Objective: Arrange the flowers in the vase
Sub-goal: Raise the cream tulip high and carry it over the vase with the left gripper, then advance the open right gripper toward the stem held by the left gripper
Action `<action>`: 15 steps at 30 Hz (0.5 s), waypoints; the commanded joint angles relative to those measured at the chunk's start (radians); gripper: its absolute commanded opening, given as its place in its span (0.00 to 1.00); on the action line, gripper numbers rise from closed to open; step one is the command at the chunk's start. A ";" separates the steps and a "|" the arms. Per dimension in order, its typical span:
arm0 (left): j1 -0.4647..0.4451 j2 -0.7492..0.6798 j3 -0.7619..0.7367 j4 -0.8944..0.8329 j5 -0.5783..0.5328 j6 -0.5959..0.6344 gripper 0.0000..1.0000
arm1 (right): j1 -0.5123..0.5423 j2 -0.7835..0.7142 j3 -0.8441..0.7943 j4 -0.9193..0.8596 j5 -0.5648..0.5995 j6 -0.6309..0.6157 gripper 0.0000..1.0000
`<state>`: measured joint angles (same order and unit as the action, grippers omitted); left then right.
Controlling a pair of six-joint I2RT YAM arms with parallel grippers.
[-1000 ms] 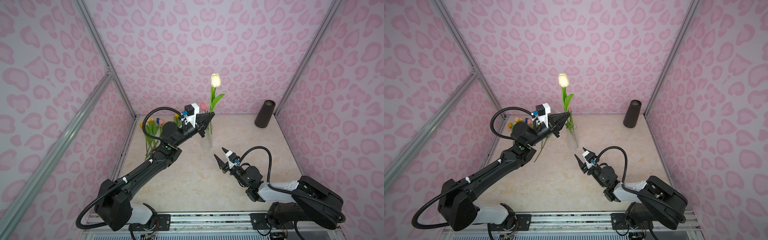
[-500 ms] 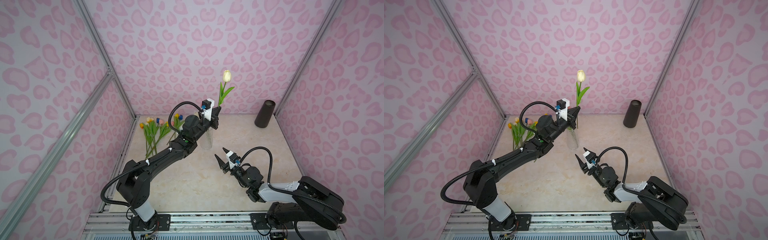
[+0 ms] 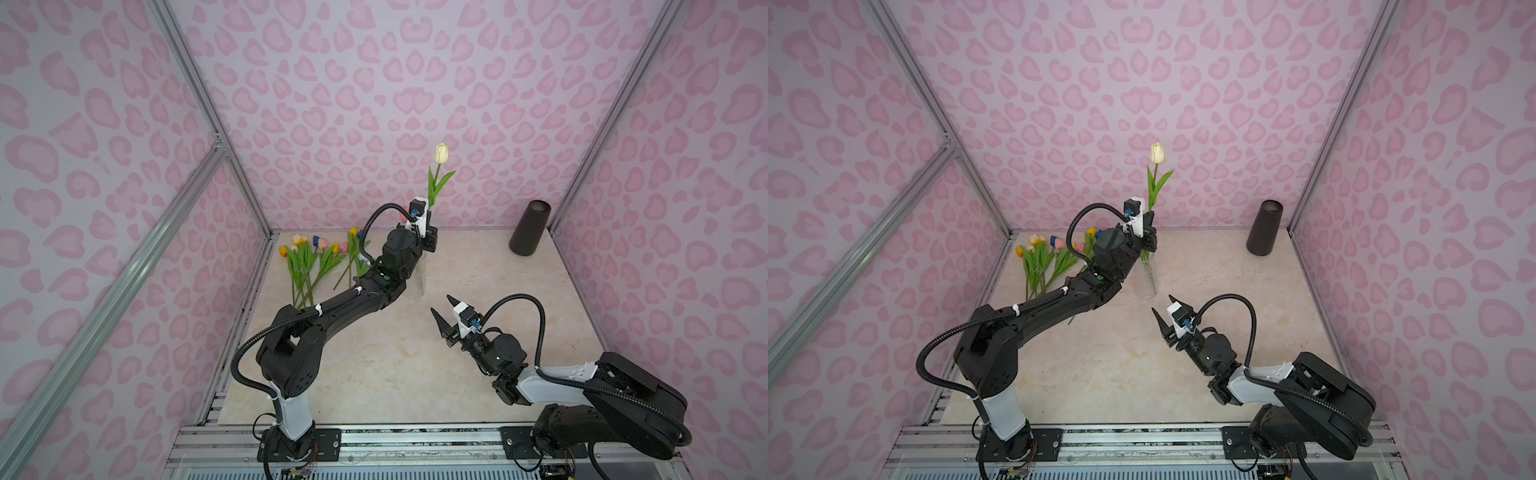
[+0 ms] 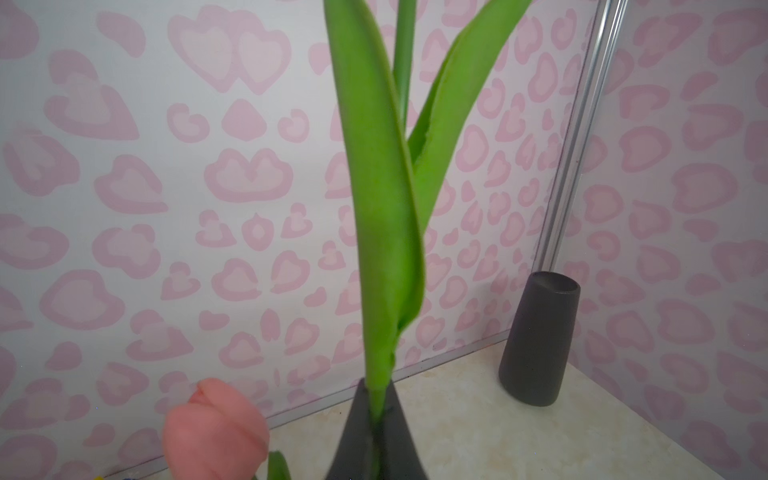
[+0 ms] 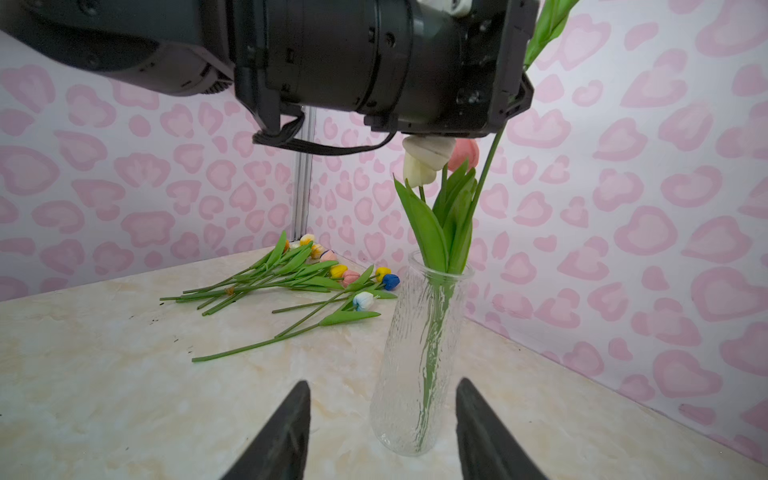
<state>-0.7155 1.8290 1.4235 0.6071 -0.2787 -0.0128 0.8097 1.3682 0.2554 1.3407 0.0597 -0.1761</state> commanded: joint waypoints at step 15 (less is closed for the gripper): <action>-0.019 -0.033 -0.025 0.030 0.018 0.080 0.35 | 0.002 0.004 -0.006 0.043 0.010 -0.011 0.55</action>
<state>-0.7330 1.8172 1.4025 0.6037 -0.2829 0.0463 0.8097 1.3682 0.2543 1.3407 0.0628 -0.1795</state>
